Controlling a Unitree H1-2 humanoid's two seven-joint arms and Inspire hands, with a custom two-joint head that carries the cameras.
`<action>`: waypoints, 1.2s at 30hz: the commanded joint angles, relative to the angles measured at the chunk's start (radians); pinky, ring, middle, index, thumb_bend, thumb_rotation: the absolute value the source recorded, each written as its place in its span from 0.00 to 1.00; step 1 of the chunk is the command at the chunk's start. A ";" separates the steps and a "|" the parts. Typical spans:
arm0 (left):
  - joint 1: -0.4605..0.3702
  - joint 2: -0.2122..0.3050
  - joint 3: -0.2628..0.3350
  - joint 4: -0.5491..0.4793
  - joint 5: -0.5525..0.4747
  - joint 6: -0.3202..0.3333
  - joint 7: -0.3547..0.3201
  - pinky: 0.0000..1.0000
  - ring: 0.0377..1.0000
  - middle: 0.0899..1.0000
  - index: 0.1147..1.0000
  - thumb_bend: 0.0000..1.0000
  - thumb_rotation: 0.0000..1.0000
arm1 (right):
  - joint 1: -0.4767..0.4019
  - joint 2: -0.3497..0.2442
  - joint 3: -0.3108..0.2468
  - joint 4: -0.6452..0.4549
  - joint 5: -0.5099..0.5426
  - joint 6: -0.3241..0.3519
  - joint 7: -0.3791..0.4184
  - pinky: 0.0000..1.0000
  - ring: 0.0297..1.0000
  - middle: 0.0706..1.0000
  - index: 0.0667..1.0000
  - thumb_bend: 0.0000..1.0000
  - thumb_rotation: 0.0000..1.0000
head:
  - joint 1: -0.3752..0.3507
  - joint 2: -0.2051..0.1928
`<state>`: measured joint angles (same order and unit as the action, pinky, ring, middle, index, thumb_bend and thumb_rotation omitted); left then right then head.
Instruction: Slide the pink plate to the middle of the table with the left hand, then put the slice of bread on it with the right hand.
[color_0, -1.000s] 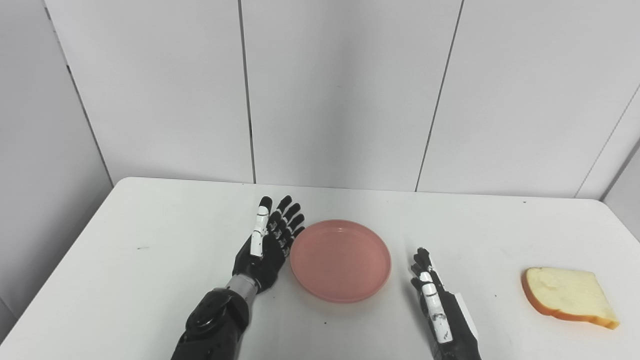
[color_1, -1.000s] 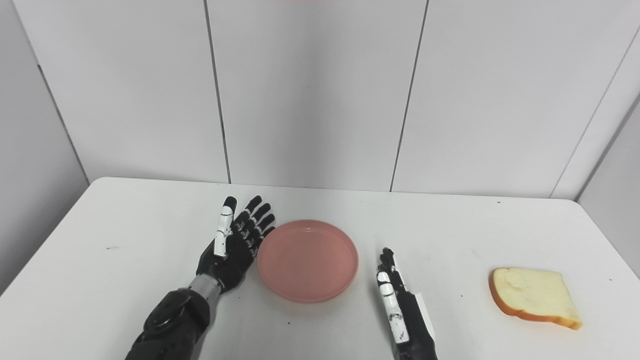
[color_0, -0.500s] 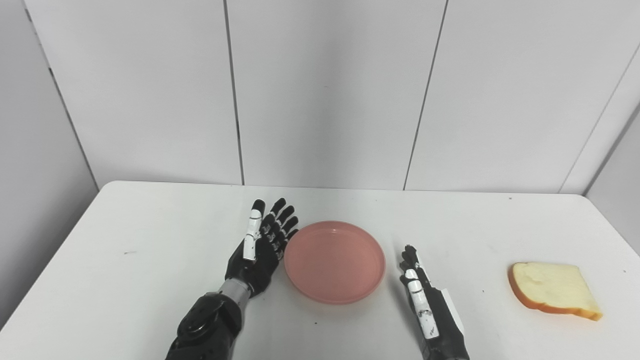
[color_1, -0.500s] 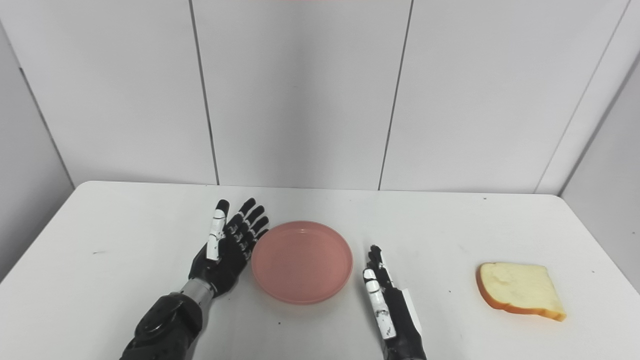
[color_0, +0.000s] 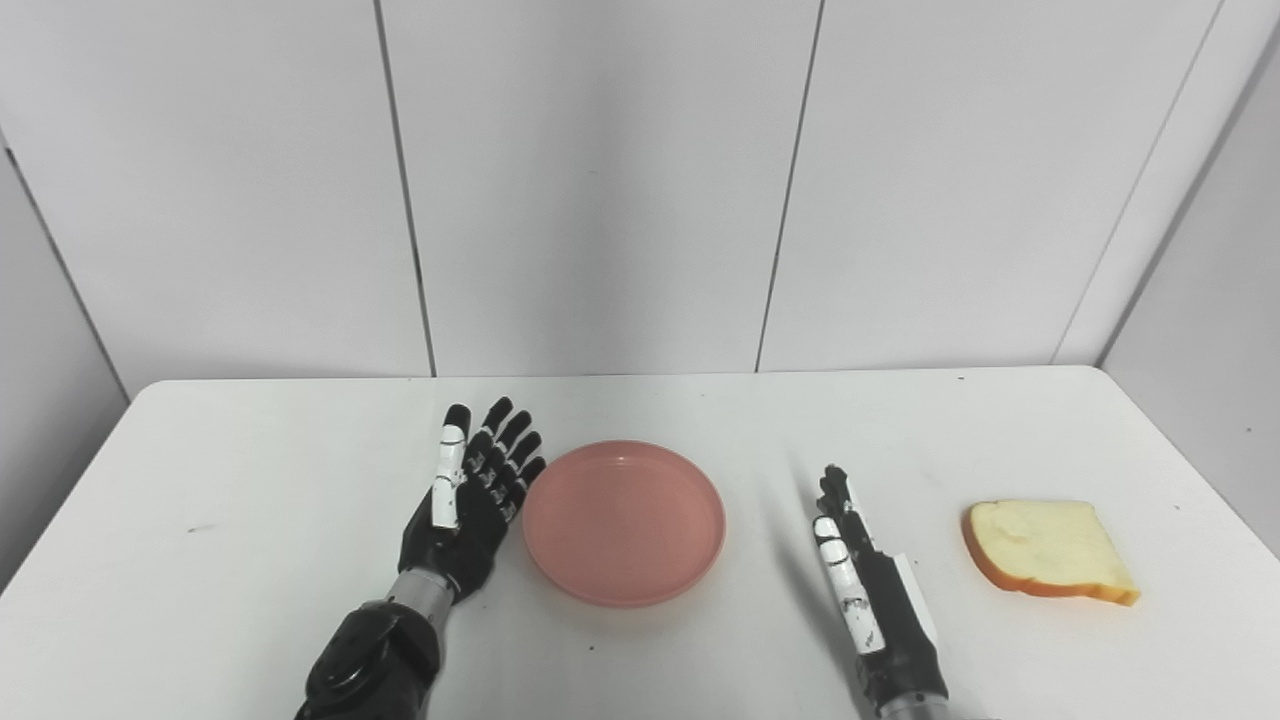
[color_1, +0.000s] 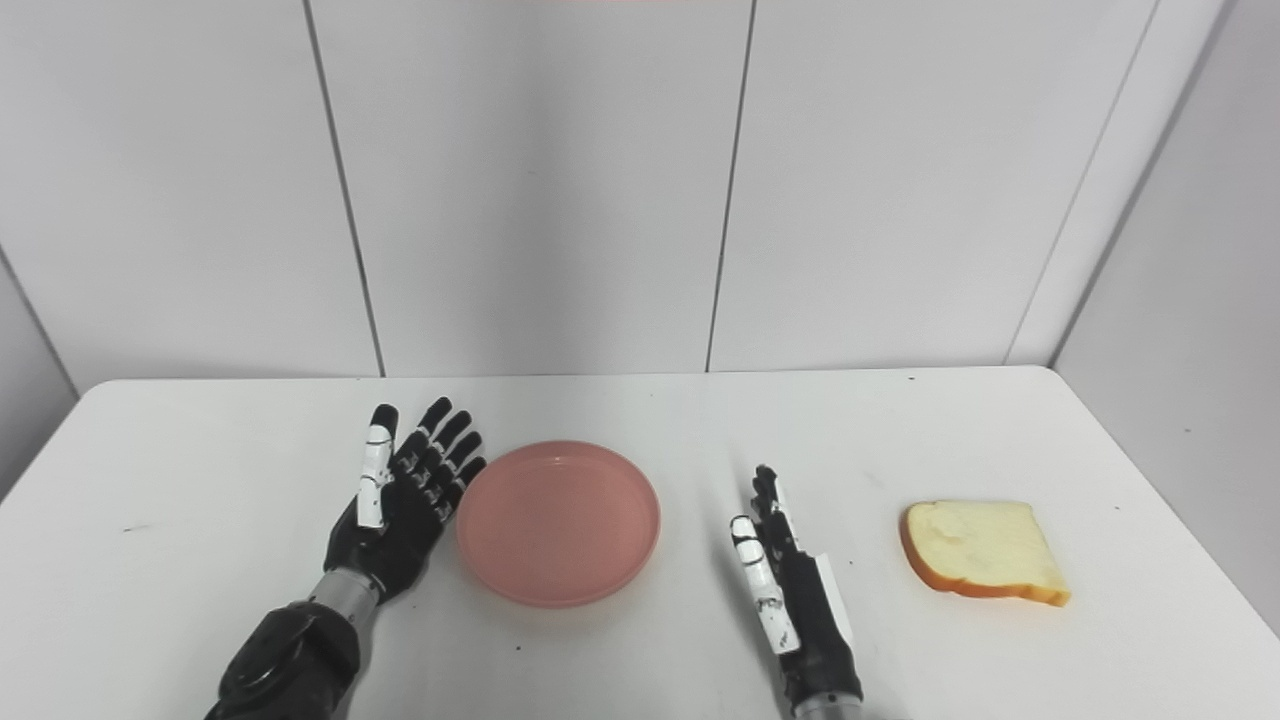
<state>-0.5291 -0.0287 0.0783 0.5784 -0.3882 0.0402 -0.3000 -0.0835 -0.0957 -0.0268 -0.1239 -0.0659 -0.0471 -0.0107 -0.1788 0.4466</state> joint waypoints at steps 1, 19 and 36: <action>0.042 0.018 0.009 0.041 0.026 0.043 0.033 1.00 0.99 0.99 1.00 0.67 0.98 | -0.066 -0.025 -0.011 -0.078 -0.020 -0.037 0.001 1.00 1.00 1.00 1.00 0.58 0.94 | 0.001 0.001; 0.020 0.047 0.023 0.201 0.017 -0.046 -0.036 0.93 0.90 0.92 0.93 0.77 0.88 | -0.375 -0.398 -0.015 -0.229 -0.236 0.244 0.214 0.85 0.93 0.97 0.98 0.78 0.63 | -0.122 -0.022; -0.044 0.112 0.056 0.450 0.017 -0.152 -0.158 0.94 0.92 0.91 0.91 0.81 0.86 | -0.429 -0.730 0.048 -0.213 -0.411 0.470 0.506 0.81 0.89 0.91 0.93 1.00 0.28 | -0.233 -0.015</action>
<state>-0.6707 0.0617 0.1319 0.9348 -0.3931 -0.1577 -0.4712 -0.4601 -0.7825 0.0202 -0.3380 -0.4584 0.4108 0.4774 -0.4049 0.4310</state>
